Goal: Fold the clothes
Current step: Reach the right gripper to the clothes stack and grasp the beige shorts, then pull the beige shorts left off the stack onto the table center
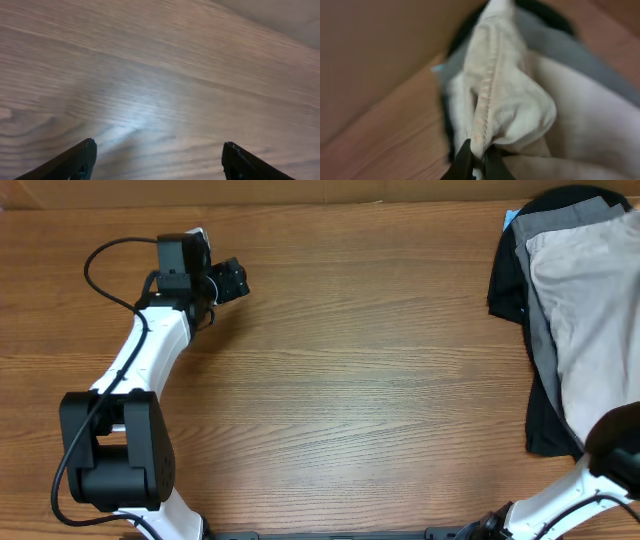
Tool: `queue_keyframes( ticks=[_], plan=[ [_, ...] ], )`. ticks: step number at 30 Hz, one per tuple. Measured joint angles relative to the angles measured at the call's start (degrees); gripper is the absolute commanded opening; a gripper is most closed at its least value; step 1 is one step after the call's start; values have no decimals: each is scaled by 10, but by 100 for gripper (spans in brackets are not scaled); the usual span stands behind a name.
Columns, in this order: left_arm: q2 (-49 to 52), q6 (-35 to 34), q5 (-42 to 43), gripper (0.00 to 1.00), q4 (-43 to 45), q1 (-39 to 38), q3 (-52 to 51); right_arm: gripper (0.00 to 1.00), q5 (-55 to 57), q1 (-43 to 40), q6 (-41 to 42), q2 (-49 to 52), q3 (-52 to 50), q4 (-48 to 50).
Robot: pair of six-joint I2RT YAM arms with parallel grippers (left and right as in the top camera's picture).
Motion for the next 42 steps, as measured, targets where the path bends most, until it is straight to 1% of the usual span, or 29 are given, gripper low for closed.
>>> queue_keyframes(
  ticks=[5,7,11,13,17,22,28,29,30,31,33,34,36,38,39,42],
  plan=[
    [-43,28,32,81,-71,20,19,4,-15,108,0,-29,3,-49],
    [-71,52,38,85,-106,35,37,4,-15,153,0,-30,3,-67],
    [-129,94,42,93,-144,57,65,4,-11,247,0,-30,3,-101],
    [-153,112,43,100,-158,64,73,4,-7,289,0,-30,3,-107],
    [-172,139,41,100,-179,72,75,4,12,396,0,-30,-1,-107],
    [-171,154,33,100,-181,89,75,4,17,519,13,-11,-10,-106],
    [-171,156,29,100,-180,117,75,4,-7,624,26,52,-12,-85],
    [-171,156,29,100,-180,120,75,12,-14,641,26,65,-12,-81],
    [-171,156,28,100,-180,123,75,33,-19,660,28,75,-13,-80],
    [-171,156,26,100,-178,124,75,53,-23,678,32,82,-15,-80],
    [-171,157,24,100,-174,126,75,69,-28,712,22,89,-18,-82],
    [-171,159,24,100,-173,126,75,72,-29,729,15,90,-18,-88],
    [-171,163,24,100,-172,126,75,73,-24,756,4,90,-14,-115],
    [-171,167,25,100,-172,126,75,74,-16,761,-2,90,-4,-148],
    [-171,168,26,100,-172,124,75,75,-12,755,-4,90,2,-162],
    [-171,173,32,100,-173,112,75,84,-3,697,-10,90,38,-200]
  ],
)
